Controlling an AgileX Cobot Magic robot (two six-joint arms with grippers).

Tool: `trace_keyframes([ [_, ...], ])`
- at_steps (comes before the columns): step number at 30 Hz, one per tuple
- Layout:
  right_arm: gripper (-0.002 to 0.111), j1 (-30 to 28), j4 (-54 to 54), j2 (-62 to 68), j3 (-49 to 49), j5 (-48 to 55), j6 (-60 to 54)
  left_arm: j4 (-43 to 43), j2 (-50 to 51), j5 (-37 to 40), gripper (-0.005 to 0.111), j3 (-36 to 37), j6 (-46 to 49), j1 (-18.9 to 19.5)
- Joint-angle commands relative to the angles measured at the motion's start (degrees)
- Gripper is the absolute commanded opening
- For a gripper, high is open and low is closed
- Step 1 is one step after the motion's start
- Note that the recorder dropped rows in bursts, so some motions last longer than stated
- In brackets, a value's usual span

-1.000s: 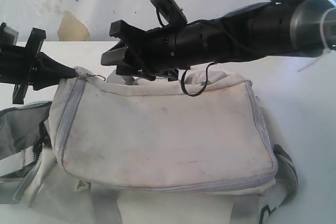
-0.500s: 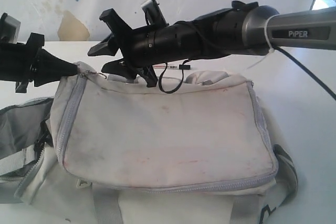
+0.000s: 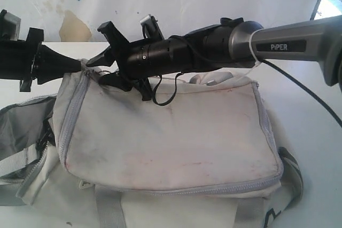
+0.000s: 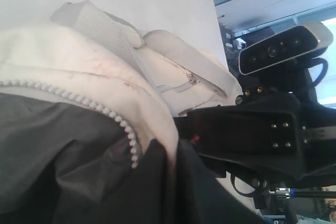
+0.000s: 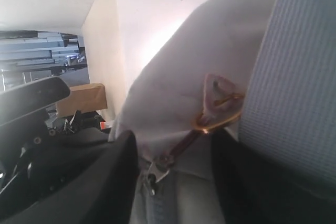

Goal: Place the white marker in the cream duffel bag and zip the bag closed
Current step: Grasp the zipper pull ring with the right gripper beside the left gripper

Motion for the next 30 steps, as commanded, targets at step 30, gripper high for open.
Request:
trace_keyframes([
  [30,0.041,0.45,-0.23,4.25,-0.67,-3.02,5.07,-0.42,-0.28,4.27,0.000,-0.42,0.85,0.09],
])
